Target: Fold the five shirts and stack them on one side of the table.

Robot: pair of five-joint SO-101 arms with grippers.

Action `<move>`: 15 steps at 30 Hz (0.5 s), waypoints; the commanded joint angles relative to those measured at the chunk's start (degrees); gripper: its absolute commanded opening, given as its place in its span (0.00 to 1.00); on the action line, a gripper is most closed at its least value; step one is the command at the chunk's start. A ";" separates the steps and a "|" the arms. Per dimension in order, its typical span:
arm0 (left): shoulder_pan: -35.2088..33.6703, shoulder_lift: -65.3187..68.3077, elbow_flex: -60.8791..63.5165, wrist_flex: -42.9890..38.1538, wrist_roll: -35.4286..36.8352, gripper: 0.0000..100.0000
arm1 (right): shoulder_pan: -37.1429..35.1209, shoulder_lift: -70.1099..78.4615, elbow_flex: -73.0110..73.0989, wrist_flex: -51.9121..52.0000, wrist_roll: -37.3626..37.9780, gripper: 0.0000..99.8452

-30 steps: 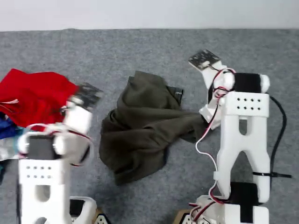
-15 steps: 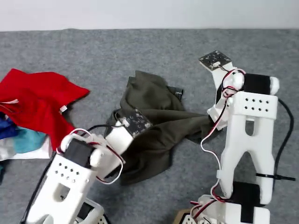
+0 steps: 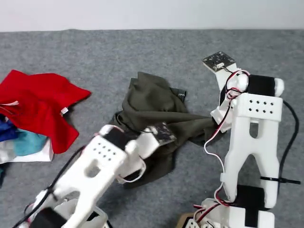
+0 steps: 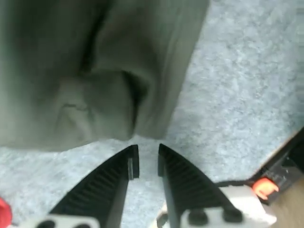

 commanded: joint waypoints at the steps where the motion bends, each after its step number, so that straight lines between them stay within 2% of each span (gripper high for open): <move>1: 2.20 4.13 -2.24 -1.14 0.09 0.08 | 0.75 -2.42 -0.35 1.98 -0.09 0.01; 5: 2.37 7.12 -2.24 -1.14 0.09 0.09 | 0.75 -2.42 -0.35 1.98 -0.88 0.01; 10: 2.37 7.82 -2.15 -1.32 0.09 0.14 | 0.57 -2.42 -0.35 1.98 -1.58 0.01; 15: 2.37 8.18 -0.92 -5.27 0.09 0.14 | 0.48 -2.42 -0.35 1.98 -1.67 0.01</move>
